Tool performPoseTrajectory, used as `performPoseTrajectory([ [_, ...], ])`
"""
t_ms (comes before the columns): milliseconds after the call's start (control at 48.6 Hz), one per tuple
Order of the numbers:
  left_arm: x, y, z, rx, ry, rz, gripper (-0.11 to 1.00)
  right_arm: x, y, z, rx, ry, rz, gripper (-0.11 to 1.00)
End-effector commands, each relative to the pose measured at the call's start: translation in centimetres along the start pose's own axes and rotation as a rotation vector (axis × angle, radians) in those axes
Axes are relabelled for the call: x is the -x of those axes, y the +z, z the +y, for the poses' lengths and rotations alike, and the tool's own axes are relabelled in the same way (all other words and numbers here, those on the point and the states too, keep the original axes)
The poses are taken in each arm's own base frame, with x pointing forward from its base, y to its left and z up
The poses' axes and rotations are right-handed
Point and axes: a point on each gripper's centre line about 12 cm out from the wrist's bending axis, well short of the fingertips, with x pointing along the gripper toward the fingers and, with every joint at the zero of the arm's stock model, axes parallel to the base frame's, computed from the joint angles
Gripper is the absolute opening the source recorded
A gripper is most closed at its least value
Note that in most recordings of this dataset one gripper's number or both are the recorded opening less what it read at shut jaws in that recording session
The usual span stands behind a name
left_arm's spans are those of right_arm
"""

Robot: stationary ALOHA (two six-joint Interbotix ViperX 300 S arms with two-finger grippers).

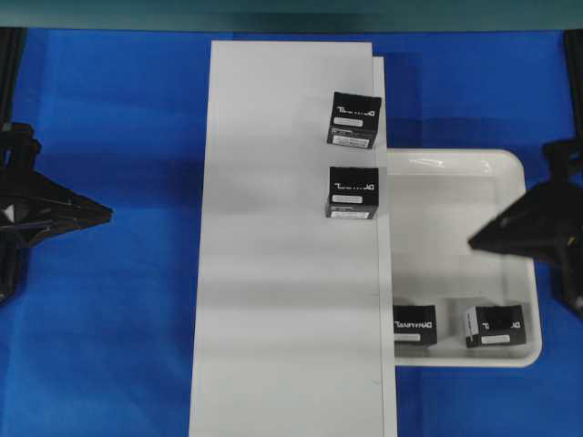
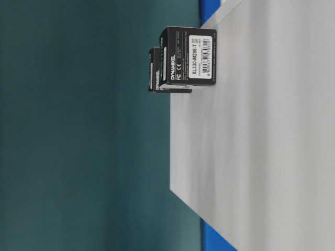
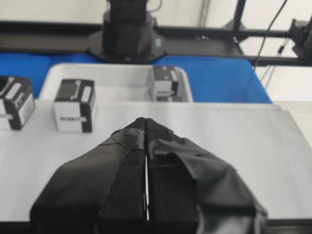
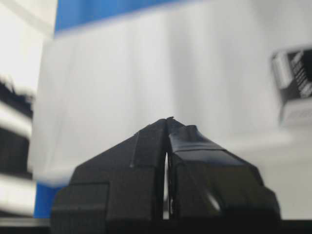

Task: Place the box from the white plastic tray onto the white base.
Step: 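Move the right gripper over the left box in the white tray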

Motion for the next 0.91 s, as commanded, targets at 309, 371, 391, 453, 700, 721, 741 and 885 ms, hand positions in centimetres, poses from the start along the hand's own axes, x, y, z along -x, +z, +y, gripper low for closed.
performPoseTrajectory([
  [309, -0.2, 0.8, -0.1, -0.002, -0.003, -0.009, -0.05, -5.6, -1.0, 2.1, 0.047, -0.029, 0.359, 0.00],
  [371, -0.2, 0.7, -0.1, 0.000, -0.005, -0.001, -0.05, -6.4, -1.3, 2.0, 0.051, -0.051, 0.421, 0.00],
  [391, -0.2, 0.6, -0.1, 0.000, -0.004, 0.002, -0.05, -6.7, -1.4, 2.0, 0.054, -0.057, 0.440, 0.00],
  [453, -0.2, 0.6, -0.1, -0.002, -0.004, 0.003, -0.05, -7.5, -1.7, 1.9, 0.059, -0.077, 0.499, 0.00],
  [700, -0.2, 0.6, -0.1, 0.000, -0.004, 0.011, -0.05, -9.8, -3.1, 1.7, 0.080, -0.113, 0.645, 0.01],
  [721, -0.2, 0.5, -0.1, 0.000, -0.004, 0.014, -0.05, -10.0, -3.3, 1.7, 0.082, -0.116, 0.654, 0.01],
  [741, -0.2, 0.5, -0.1, 0.000, -0.003, 0.017, -0.05, -10.1, -3.4, 1.7, 0.086, -0.117, 0.662, 0.01],
  [885, -0.2, 0.3, -0.1, -0.002, -0.003, 0.028, -0.05, -11.4, -4.1, 1.5, 0.086, -0.127, 0.689, 0.02],
])
